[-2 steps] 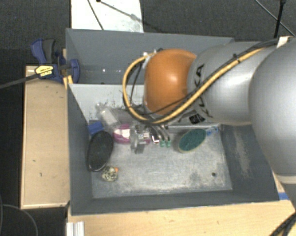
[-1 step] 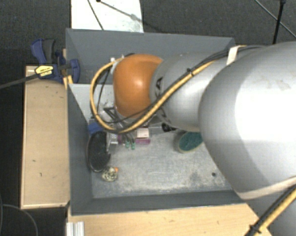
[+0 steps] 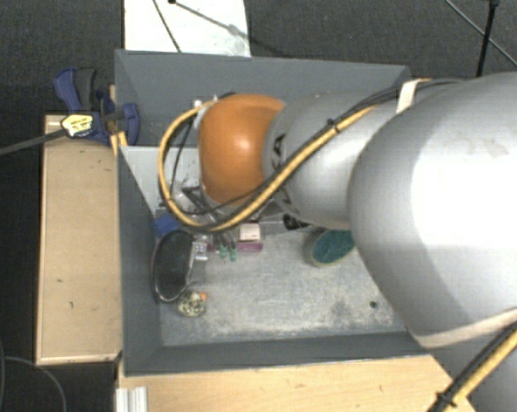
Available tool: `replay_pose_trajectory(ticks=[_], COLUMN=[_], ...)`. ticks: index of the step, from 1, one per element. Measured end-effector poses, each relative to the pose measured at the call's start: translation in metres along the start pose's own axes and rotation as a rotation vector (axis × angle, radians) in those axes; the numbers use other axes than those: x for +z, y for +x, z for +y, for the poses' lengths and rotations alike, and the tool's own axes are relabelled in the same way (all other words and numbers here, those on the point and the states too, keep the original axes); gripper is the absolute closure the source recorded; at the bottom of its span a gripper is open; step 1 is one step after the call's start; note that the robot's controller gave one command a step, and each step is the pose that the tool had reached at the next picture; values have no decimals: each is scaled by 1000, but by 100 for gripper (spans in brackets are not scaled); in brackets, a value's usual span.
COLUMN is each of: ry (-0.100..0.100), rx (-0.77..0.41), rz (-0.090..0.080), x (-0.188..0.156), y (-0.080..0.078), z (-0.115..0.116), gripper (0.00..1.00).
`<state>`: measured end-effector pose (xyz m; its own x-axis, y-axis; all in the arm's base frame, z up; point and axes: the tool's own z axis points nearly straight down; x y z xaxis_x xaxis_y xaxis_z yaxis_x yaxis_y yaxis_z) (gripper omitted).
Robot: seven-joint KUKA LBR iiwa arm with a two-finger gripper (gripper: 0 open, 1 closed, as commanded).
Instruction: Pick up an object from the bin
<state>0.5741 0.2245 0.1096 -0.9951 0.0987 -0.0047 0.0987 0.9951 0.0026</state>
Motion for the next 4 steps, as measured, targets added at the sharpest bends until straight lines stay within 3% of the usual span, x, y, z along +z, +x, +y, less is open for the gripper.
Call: replay_pose_trajectory(ticks=[1, 2, 3, 4], ry=[0, 1, 2, 0], rx=[-478, -737, -731, -721], rz=[0, -21, -16, -5], x=[36, 33, 34, -117], y=[13, 63, 64, 56], z=[-3, 18, 17, -3], gripper=[0, 0, 100, 100])
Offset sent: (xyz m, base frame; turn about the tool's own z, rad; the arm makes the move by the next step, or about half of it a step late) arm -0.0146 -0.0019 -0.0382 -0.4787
